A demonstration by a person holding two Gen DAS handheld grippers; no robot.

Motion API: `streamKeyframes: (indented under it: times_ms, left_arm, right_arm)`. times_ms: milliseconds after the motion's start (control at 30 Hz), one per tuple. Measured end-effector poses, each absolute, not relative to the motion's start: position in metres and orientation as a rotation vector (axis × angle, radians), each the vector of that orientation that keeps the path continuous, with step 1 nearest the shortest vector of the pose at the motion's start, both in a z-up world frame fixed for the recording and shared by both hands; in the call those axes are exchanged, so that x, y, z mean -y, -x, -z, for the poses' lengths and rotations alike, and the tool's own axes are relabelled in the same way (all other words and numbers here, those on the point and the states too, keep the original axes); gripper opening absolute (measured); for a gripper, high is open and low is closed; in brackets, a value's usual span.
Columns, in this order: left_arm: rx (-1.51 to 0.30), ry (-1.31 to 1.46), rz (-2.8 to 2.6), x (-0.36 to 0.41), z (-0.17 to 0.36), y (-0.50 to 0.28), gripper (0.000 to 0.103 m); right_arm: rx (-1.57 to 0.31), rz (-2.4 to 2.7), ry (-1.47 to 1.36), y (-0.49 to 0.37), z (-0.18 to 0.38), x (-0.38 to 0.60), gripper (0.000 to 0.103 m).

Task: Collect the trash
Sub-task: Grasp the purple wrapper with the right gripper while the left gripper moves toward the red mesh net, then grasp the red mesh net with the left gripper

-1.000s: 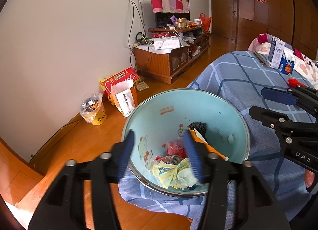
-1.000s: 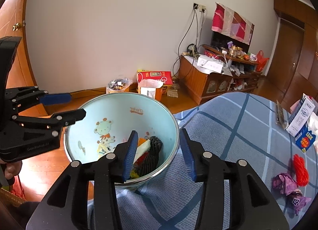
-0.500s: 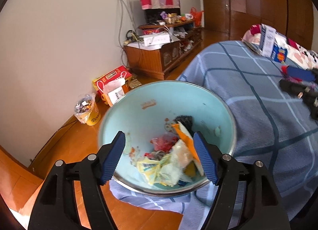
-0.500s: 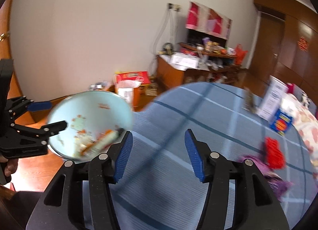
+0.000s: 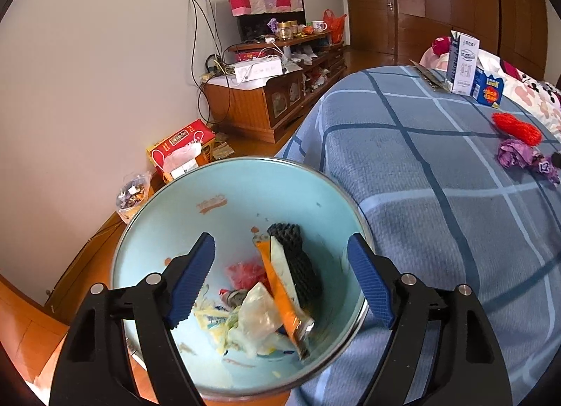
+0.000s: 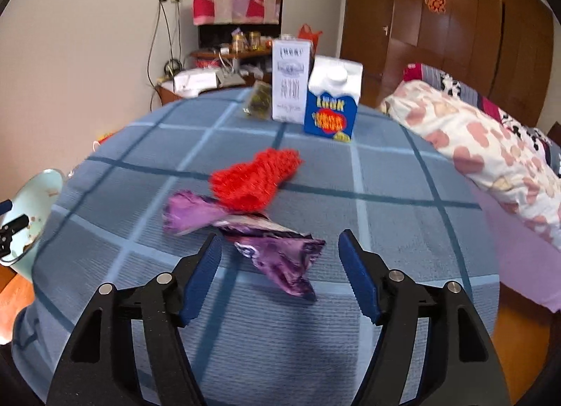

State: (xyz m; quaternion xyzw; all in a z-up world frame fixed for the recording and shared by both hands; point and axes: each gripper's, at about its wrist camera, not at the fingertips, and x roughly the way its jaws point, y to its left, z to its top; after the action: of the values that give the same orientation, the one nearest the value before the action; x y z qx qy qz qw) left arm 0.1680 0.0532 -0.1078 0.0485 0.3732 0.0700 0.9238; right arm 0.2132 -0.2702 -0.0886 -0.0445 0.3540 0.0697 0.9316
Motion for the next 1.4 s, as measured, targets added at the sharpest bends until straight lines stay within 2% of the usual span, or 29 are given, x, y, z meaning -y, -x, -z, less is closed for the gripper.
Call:
streamKeyframes:
  times_ms: [167, 233, 267, 300, 400, 867, 1400]
  left_arm:
    - [-0.755, -0.092, -0.165, -0.057, 0.105, -0.173, 0.077]
    - [-0.753, -0.087, -0.172, -0.061, 0.103, -0.174, 0.077]
    - [-0.752, -0.083, -0.177, -0.063, 0.102, -0.174, 0.077]
    - [-0.751, -0.078, -0.182, -0.065, 0.101, -0.175, 0.077]
    - [-0.745, -0.069, -0.194, -0.071, 0.098, -0.175, 0.078]
    - [-0.703, -0.067, -0.148, -0.043, 0.072, -0.187, 0.078]
    - [-0.687, -0.171, 0.069, 0.128, 0.063, -0.254, 0.079]
  right_arm:
    - [-0.795, -0.181, 0.073, -0.222, 0.098, 0.277, 0.068]
    - [-0.810, -0.187, 0.083, -0.224, 0.100, 0.276, 0.054]
    - [-0.825, -0.195, 0.082, -0.227, 0.100, 0.273, 0.040]
    - [-0.840, -0.210, 0.075, -0.228, 0.102, 0.273, 0.034]
    - [-0.848, -0.236, 0.088, -0.224, 0.103, 0.269, 0.026]
    - [-0.654, -0.287, 0.068, -0.170, 0.048, 0.267, 0.023]
    - [-0.669, 0.069, -0.049, -0.199, 0.076, 0.377, 0.024]
